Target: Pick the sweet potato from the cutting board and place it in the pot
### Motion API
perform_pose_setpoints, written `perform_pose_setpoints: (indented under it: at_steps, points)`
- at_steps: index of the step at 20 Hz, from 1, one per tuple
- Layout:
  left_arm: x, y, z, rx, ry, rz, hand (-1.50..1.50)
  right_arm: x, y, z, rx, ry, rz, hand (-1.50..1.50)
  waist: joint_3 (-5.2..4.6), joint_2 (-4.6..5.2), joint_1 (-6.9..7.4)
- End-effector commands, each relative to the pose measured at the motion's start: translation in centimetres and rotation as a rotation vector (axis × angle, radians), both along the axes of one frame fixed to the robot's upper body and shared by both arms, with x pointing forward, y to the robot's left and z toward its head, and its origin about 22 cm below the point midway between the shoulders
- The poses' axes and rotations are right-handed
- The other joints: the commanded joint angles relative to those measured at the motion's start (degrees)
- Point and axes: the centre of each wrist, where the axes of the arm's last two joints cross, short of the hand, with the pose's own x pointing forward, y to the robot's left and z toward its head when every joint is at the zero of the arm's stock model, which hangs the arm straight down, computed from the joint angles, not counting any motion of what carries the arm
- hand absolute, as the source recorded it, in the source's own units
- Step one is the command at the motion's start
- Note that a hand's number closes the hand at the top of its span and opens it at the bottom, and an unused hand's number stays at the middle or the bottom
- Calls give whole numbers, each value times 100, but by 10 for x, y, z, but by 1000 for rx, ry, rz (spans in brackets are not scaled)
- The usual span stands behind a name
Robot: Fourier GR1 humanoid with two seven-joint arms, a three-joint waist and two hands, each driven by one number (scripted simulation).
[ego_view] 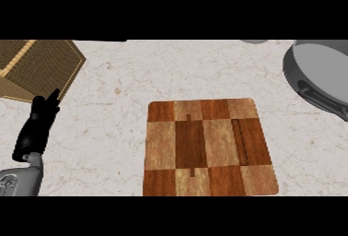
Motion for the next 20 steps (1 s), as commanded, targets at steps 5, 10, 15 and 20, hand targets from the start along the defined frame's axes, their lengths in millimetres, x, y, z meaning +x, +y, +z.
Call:
perform_pose_setpoints:
  at_steps: [5, 10, 15, 20]
  points:
    - [1, 6, -2, 2, -3, -16, 0, 30, 30, -47, 172, 69, 23, -150, 8, 35, 66]
    - [2, 2, 1, 20, -3, 1, 0, 17, 11, -67, 418, -108, 24, -150, 17, 17, -41]
    - [-4, 15, 1, -15, -5, -8, 0, -1, -15, -47, 557, -331, -82, -150, 20, 37, 13]
    - [-8, 9, 0, -3, 14, 6, 0, -33, -50, -35, 587, -462, -169, -150, 25, 26, -14]
